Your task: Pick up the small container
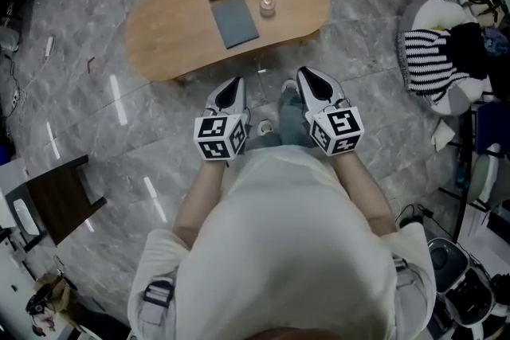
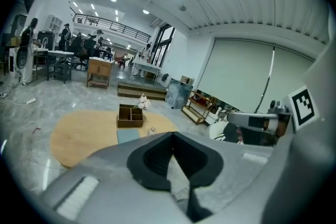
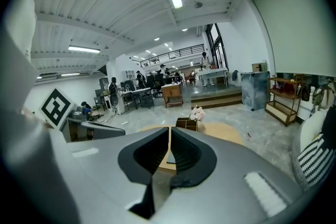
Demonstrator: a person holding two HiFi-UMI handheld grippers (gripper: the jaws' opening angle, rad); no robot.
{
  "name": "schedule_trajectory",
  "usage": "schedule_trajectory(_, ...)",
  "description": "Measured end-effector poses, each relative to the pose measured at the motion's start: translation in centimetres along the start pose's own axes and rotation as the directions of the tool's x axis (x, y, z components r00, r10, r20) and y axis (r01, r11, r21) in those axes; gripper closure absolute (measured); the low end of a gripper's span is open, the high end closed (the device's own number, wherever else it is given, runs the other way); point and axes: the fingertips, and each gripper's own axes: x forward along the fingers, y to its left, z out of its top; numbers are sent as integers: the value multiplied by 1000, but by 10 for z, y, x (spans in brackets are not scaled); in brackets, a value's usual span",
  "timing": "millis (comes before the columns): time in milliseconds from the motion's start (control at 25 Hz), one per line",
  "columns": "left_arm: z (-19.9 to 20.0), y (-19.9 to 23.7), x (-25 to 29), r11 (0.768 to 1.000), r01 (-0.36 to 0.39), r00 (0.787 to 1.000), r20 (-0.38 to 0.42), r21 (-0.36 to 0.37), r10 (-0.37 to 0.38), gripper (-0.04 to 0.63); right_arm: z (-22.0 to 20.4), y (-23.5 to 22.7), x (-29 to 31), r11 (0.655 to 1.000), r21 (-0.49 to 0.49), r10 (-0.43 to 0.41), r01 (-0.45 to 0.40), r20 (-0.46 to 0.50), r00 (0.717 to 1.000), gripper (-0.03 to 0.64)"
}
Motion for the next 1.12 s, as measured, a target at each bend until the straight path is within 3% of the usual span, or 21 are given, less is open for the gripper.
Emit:
schedule_trajectory(520,23,25,95,999,-29,999,-35,-22,29,593,18,-76,94,999,-9,36,-36,-27,999,625)
schedule_trajectory(1120,4,87,216,980,-166,978,-145,-112,149,593,-27,-152,225,990,-33,132,-140,-188,973,604)
